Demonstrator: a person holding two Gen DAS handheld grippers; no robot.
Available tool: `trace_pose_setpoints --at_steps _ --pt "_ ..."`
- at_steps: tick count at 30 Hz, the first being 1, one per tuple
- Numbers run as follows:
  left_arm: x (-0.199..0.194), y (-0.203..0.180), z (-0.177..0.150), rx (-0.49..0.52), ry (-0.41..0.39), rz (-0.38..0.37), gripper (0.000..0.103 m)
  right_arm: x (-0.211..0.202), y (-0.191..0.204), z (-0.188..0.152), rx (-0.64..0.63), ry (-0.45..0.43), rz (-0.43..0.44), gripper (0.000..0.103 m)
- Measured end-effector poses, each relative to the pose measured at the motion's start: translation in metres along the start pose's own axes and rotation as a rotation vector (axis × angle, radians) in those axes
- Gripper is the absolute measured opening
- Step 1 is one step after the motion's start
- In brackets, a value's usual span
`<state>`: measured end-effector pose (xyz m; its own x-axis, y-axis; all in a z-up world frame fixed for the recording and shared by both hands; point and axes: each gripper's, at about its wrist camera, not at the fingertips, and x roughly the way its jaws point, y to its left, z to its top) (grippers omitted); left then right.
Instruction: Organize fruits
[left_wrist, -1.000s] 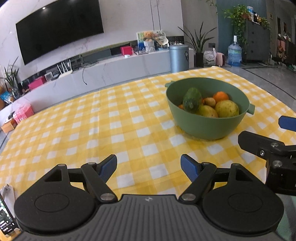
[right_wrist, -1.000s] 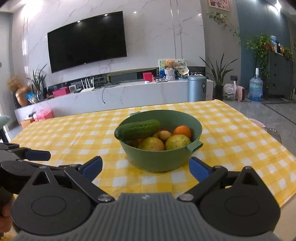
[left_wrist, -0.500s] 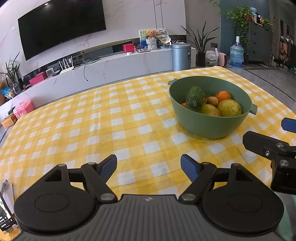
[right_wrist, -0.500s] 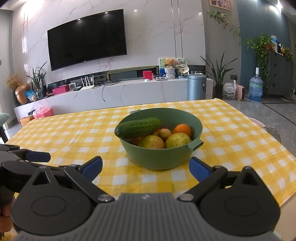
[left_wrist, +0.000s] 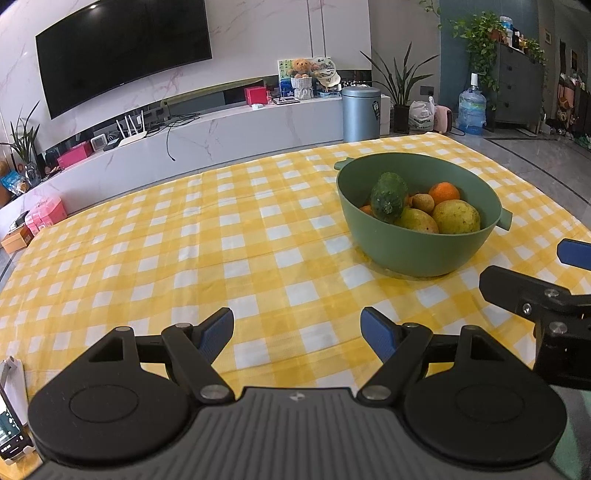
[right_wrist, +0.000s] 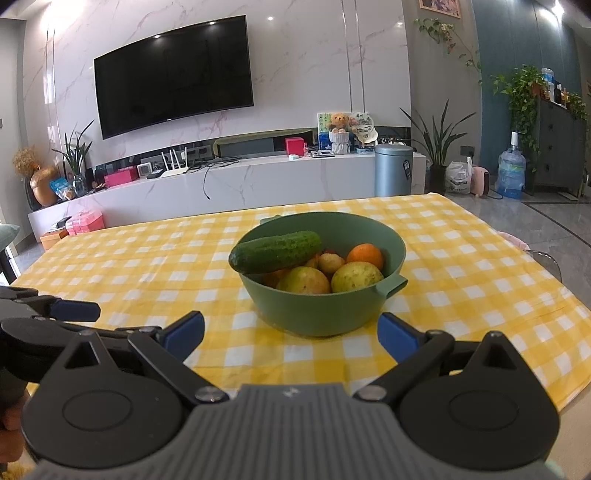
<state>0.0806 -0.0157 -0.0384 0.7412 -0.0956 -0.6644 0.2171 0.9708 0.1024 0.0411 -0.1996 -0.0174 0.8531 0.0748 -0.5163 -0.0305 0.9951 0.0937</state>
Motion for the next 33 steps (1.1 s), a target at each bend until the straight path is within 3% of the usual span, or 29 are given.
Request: trace_pose_setpoints --at_steps 33 --pt "-0.0020 -0.0023 0.0000 -0.001 0.000 -0.004 0.092 0.0020 -0.0040 0.0005 0.030 0.010 0.001 0.096"
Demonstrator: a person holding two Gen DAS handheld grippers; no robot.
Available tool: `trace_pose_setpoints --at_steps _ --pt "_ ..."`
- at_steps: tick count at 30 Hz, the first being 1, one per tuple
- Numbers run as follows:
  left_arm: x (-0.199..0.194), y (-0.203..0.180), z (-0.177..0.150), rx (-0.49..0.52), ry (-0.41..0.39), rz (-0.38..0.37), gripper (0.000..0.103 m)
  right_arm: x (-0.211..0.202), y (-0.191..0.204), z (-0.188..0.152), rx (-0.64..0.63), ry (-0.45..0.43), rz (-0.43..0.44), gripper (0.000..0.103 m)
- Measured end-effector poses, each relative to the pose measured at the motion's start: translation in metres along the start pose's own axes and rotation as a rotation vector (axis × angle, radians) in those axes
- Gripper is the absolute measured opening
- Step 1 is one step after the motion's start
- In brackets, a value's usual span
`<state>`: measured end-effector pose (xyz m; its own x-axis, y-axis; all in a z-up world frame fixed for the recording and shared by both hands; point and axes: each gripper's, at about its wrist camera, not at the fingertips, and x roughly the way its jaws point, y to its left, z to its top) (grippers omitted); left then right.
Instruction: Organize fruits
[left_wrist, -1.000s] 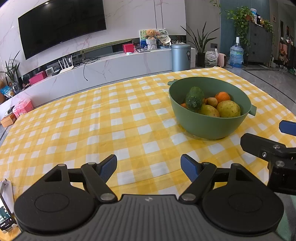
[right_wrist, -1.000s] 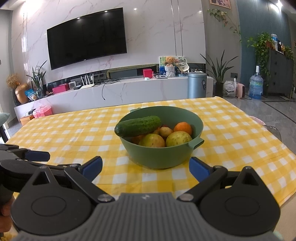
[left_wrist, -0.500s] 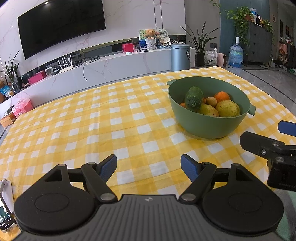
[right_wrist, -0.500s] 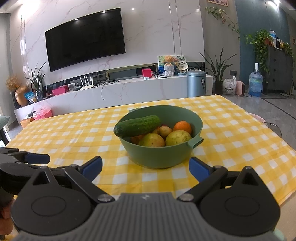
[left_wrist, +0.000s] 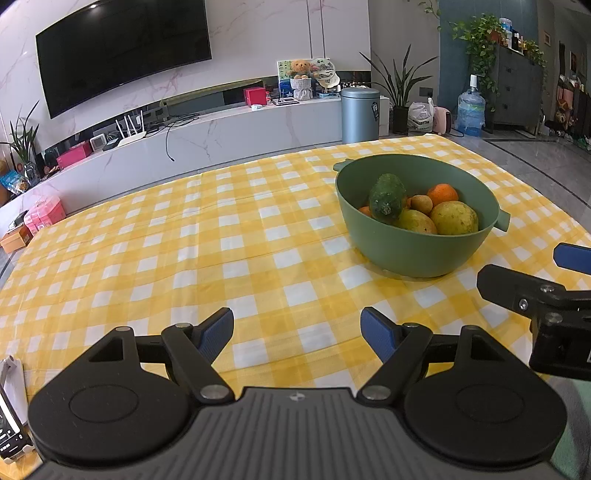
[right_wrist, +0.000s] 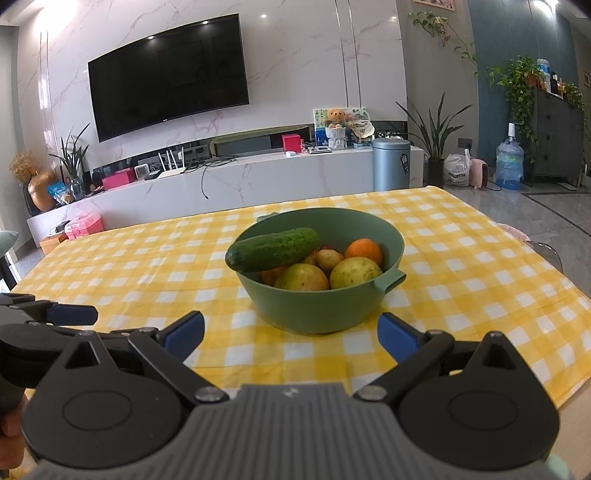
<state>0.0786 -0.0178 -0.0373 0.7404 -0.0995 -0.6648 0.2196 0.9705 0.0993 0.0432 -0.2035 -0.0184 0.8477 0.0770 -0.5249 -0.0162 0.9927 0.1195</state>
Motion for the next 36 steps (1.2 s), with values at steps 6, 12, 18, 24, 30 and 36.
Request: trace_pose_setpoints --at_steps 6,12,18,24,30,36 --pt "-0.0005 -0.0005 0.0002 -0.001 -0.001 -0.001 0.092 0.0002 0.0001 -0.0002 -0.001 0.001 -0.001 0.096" --pt "-0.0004 -0.0002 0.0002 -0.001 0.000 0.000 0.092 0.0001 0.0001 0.0000 -0.001 0.001 -0.001 0.096" --pt "-0.0009 -0.0002 0.0008 -0.002 0.000 -0.001 0.092 0.0001 0.0000 0.0001 -0.001 0.001 -0.001 0.096" --pt "-0.0012 -0.0001 0.0009 -0.005 0.002 -0.002 0.092 0.0002 -0.0001 0.0003 -0.001 0.001 -0.001 0.096" --pt "-0.0011 -0.0001 0.0003 -0.010 0.003 0.002 0.092 0.0001 0.0003 0.0003 -0.002 0.001 -0.002 0.096" --pt "-0.0008 -0.0003 -0.0004 -0.007 0.002 0.000 0.092 0.0001 -0.0007 0.0004 -0.003 0.002 -0.002 0.096"
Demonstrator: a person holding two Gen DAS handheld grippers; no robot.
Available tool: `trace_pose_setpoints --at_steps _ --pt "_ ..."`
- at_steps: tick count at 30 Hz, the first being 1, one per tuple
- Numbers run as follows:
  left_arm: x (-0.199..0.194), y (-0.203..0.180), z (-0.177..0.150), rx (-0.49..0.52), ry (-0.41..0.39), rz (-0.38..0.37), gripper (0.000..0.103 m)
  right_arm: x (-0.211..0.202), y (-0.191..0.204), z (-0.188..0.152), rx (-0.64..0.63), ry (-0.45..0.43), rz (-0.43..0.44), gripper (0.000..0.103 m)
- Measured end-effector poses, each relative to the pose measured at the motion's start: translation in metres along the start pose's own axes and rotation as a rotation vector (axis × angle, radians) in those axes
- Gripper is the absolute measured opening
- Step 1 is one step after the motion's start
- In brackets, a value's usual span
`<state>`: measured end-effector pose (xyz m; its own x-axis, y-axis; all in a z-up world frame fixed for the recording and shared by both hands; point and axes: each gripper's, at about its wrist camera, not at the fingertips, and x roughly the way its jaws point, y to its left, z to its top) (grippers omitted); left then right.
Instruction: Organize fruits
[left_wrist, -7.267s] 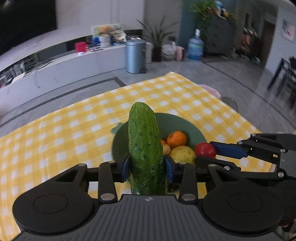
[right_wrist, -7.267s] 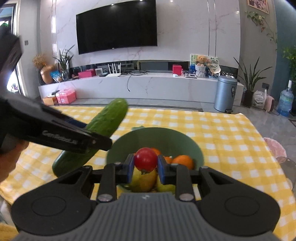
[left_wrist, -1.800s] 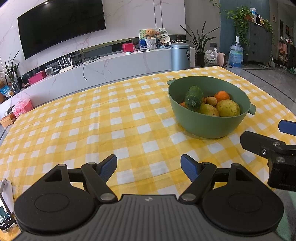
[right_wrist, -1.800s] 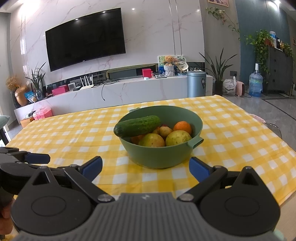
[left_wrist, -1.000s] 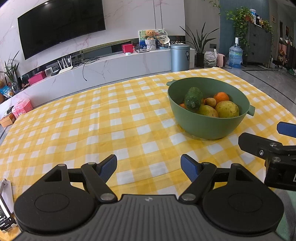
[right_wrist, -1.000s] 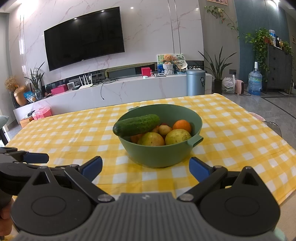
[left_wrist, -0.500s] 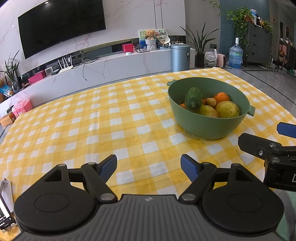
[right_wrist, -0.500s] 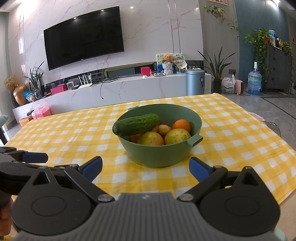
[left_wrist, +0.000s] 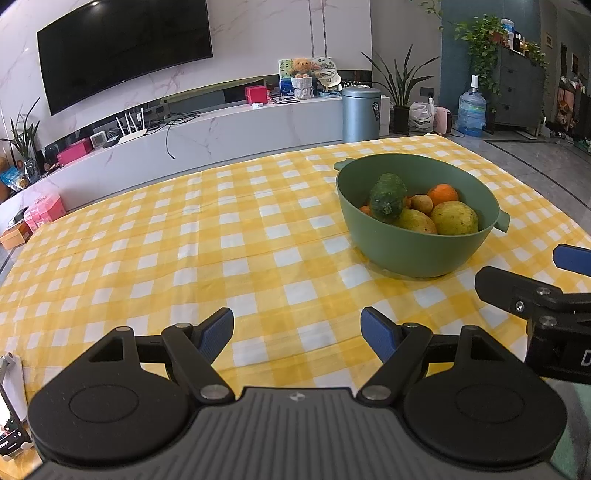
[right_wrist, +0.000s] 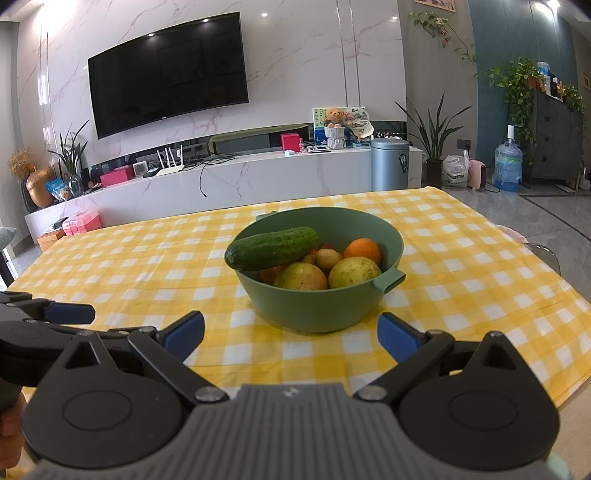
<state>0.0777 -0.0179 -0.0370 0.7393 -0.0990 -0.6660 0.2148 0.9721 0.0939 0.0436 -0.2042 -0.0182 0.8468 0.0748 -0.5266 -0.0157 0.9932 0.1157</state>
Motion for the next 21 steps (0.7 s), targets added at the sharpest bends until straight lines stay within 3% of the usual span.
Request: trace_pose_setpoints --at_steps 21 --pt "-0.0041 -0.0006 0.0007 -0.003 -0.012 -0.025 0.092 -0.0009 0.0003 -0.0017 -0.014 0.012 -0.009 0.096"
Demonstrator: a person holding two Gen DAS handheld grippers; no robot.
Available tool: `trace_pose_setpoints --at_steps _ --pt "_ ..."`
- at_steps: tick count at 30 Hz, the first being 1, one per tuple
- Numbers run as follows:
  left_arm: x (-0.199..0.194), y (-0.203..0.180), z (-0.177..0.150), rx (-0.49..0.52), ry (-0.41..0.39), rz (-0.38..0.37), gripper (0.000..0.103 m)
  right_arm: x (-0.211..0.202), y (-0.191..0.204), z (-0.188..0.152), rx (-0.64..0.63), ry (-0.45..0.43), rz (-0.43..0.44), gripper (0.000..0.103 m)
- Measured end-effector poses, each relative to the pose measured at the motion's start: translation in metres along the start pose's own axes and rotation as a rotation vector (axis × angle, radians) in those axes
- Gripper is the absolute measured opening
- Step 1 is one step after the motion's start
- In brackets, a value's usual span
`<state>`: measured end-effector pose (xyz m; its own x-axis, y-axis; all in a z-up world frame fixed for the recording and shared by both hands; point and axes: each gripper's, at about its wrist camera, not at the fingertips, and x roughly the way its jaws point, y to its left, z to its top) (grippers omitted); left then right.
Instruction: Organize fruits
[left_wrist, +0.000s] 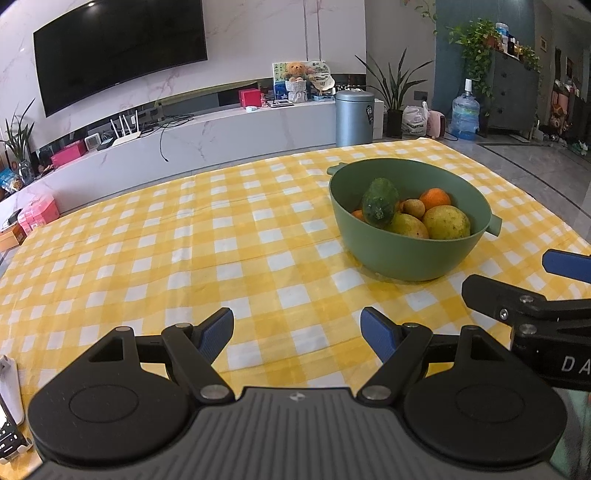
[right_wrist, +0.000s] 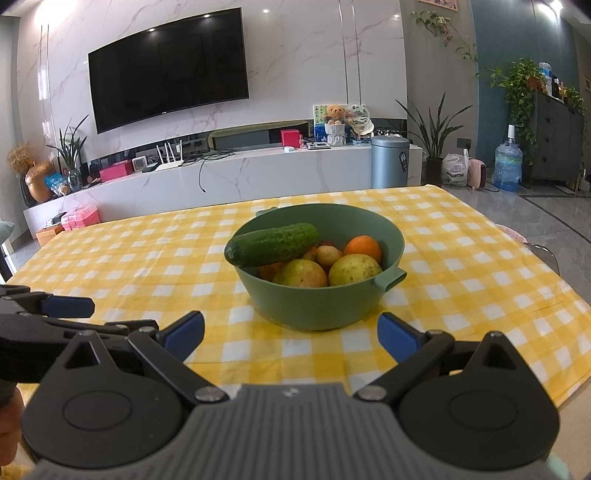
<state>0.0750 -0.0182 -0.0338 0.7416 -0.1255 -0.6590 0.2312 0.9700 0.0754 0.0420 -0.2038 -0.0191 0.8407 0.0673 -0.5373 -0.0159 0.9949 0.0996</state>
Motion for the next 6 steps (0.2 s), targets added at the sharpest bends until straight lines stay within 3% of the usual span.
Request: trace_pose_setpoints --at_steps 6 --pt "-0.0025 -0.0005 -0.0007 0.011 -0.016 0.003 0.092 -0.0001 -0.0004 -0.0004 0.000 0.002 0.000 0.096"
